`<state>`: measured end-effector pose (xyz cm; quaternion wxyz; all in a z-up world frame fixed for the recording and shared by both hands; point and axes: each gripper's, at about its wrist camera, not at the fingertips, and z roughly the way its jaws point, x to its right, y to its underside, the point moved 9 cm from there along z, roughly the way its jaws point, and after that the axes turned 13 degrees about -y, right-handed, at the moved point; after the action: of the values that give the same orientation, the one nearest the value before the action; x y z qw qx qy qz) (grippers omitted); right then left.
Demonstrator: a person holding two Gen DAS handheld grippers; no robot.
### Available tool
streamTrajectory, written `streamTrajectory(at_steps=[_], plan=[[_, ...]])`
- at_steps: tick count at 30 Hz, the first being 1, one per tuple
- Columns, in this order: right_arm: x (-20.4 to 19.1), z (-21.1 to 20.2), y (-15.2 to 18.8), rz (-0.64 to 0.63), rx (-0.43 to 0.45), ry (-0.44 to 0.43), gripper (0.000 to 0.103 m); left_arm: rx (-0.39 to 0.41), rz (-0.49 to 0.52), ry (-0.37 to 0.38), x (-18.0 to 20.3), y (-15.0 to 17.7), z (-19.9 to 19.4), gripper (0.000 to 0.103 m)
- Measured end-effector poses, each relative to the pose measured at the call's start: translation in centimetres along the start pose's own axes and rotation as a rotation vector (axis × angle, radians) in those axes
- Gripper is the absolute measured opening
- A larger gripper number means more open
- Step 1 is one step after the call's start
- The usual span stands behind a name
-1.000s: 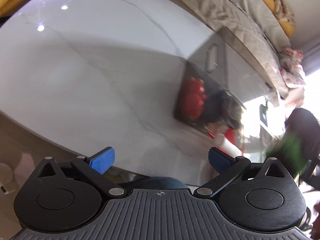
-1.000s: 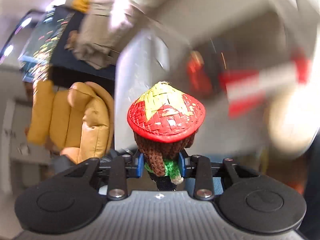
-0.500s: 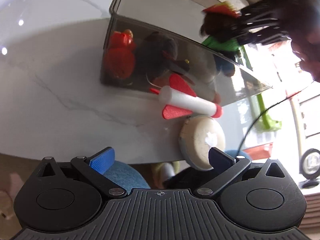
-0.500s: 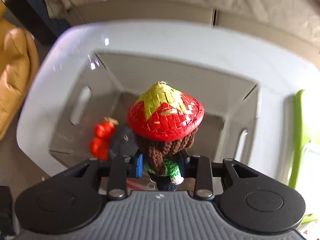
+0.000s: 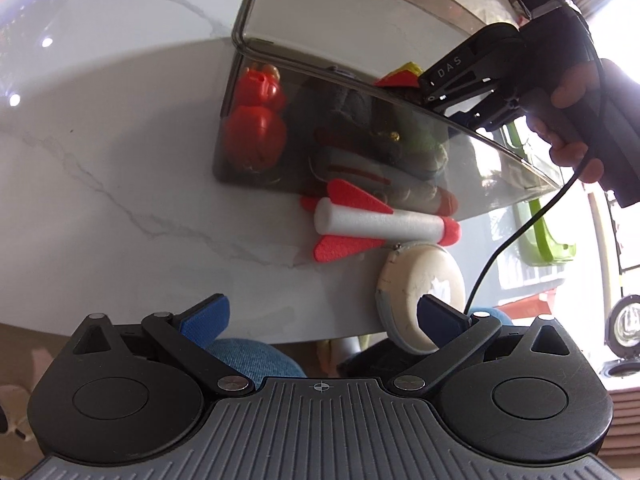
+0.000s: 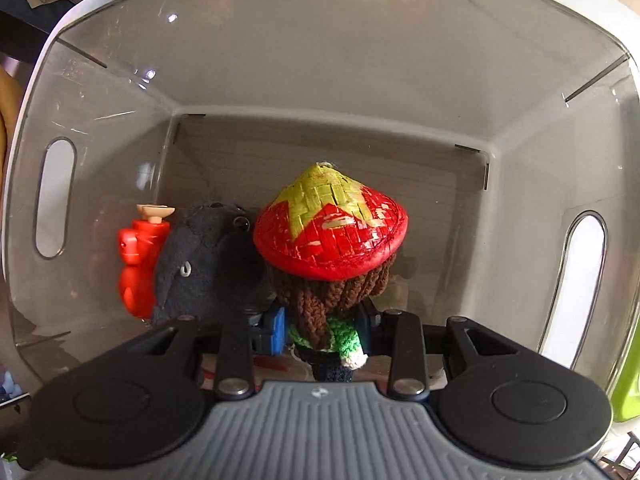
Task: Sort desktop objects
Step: 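Lower the knitted doll into the clear box and open the right gripper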
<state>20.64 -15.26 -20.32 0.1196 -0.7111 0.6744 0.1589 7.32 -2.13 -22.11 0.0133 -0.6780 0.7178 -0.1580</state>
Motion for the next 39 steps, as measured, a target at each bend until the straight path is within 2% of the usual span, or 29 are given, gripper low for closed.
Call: streamTrajectory(at_steps=[3,5,6,11,16,18,20,23,26,32,36,39], plan=[[0.0,-0.4,-0.1,-0.020,0.008,0.015,0.045,-0.003,0.014,-0.006,0.5,0.1,0.1,0.103],[-0.2,-1.0,-0.1,-0.036,0.018,0.022,0.061,-0.011,0.021,-0.005,0.9,0.1,0.2,0.103],[-0.2,-1.5,-0.1,-0.040,0.032,0.017,0.063,-0.019,0.024,0.003,1.2,0.2,0.2,0.103],[-0.6,-5.6,0.9,-0.094,0.142,0.022,0.063,-0.066,0.030,0.055,3.2,0.6,0.8,0.103],[-1.1,-12.0,3.9,-0.196,0.297,0.039,0.064,-0.086,0.037,0.090,5.7,0.9,1.5,0.103],[-1.1,-14.4,5.6,-0.214,0.355,0.010,0.065,-0.097,0.040,0.083,6.6,1.2,2.1,0.103],[-0.6,-16.8,7.7,-0.207,0.413,-0.042,0.067,-0.084,0.071,0.038,7.6,1.3,2.6,0.103],[0.2,-17.5,10.7,-0.179,0.484,-0.140,0.070,-0.069,0.134,-0.031,9.2,1.6,3.5,0.103],[2.2,-18.5,13.9,-0.148,0.534,-0.207,0.076,-0.112,0.128,-0.030,10.6,2.3,4.9,0.103],[6.8,-18.8,18.0,-0.039,0.622,-0.242,0.076,-0.162,0.045,-0.015,11.7,2.3,6.8,0.103],[9.4,-17.1,19.8,0.038,0.676,-0.287,0.077,-0.149,0.018,-0.018,11.7,2.2,7.5,0.103],[10.8,-15.0,20.7,0.094,0.679,-0.325,0.077,-0.133,-0.009,0.005,11.4,2.4,8.0,0.103]])
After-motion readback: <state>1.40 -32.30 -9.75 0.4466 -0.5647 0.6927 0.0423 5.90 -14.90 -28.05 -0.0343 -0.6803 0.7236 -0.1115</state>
